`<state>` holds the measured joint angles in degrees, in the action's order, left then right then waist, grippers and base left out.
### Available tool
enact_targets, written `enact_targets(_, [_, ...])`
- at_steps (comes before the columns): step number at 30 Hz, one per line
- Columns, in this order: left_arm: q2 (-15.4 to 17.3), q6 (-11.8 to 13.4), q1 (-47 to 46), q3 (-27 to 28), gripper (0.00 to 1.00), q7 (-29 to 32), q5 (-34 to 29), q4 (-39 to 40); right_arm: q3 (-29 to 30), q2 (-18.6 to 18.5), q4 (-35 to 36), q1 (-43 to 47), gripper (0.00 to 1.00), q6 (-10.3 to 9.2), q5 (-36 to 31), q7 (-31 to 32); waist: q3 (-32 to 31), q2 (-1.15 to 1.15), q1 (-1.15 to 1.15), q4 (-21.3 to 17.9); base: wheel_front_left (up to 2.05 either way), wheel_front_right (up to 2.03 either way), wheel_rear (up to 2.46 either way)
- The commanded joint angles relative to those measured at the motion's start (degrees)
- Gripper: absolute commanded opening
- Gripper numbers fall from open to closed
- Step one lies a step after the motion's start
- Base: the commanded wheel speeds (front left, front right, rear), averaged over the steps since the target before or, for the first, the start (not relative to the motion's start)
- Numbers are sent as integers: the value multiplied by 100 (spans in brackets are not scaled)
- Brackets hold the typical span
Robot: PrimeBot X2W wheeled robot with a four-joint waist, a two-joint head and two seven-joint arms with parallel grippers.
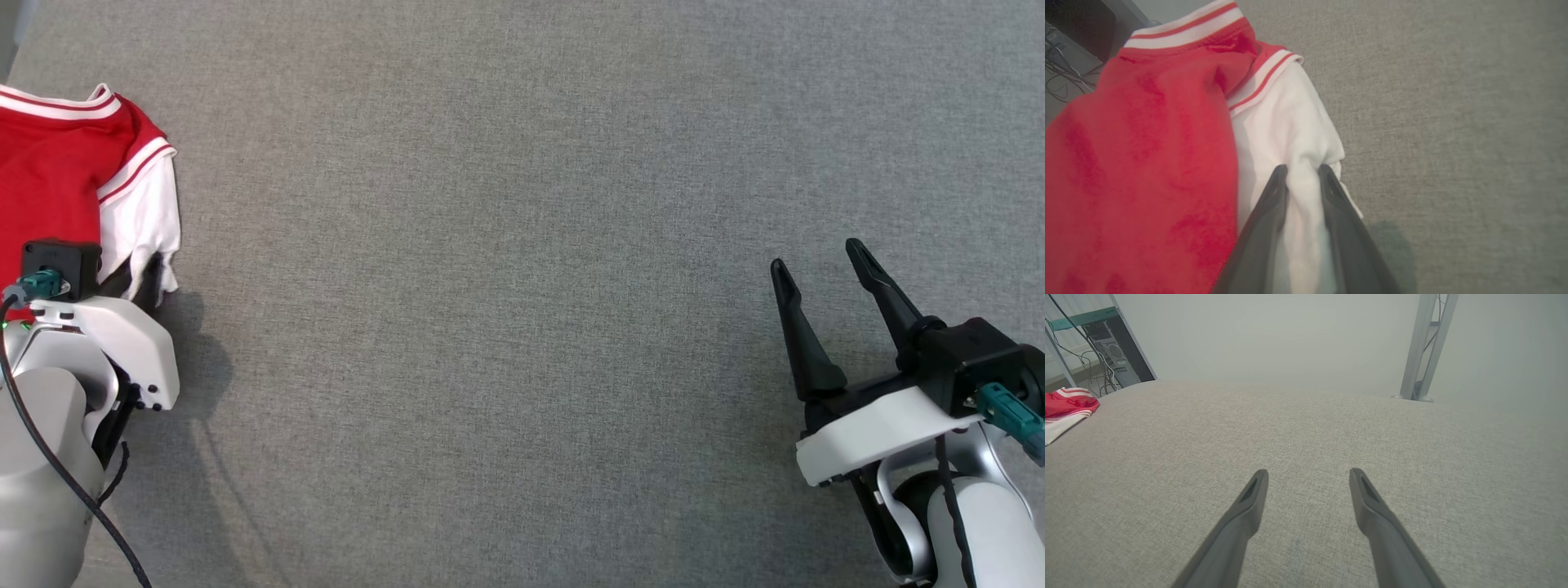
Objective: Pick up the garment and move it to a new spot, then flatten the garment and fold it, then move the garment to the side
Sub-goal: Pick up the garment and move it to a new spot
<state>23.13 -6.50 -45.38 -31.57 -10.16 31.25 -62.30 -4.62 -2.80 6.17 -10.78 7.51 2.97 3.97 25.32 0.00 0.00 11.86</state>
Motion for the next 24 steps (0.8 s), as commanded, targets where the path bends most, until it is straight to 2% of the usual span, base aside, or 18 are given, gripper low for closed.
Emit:
enact_targets(1, [50, -26, -99, -80, 0, 6, -77, -127, 2, -28, -34, -65, 100, -5, 13, -58, -1, 0, 0, -6, 0, 0, 0])
enact_targets(4, [135, 8, -255, -145, 0, -206, -171, -303, 17, -28, -79, -97, 100, -5, 55, -104, -36, 0, 0, -22, 0, 0, 0])
enact_targets(10, [304, 474, -404, 56, 0, -500, -285, -8, 123, -29, -149, -52, 100, -5, 133, -224, -255, 0, 0, -19, 0, 0, 0])
enact_targets(14, [574, 864, -81, 495, 0, -501, -454, 1120, 174, -29, -200, 13, 100, -5, 203, -318, -455, 0, 0, -6, 0, 0, 0])
enact_targets(20, [845, 1310, 613, 1079, 0, -500, -842, 2852, 218, -29, -276, 76, 100, -5, 324, -439, -808, 0, 0, -42, 0, 0, 0])
enact_targets(24, [820, 1512, 1068, 1211, 0, -500, -1028, 3711, 250, -29, -323, 135, 100, -5, 384, -505, -994, 0, 0, -94, 0, 0, 0])
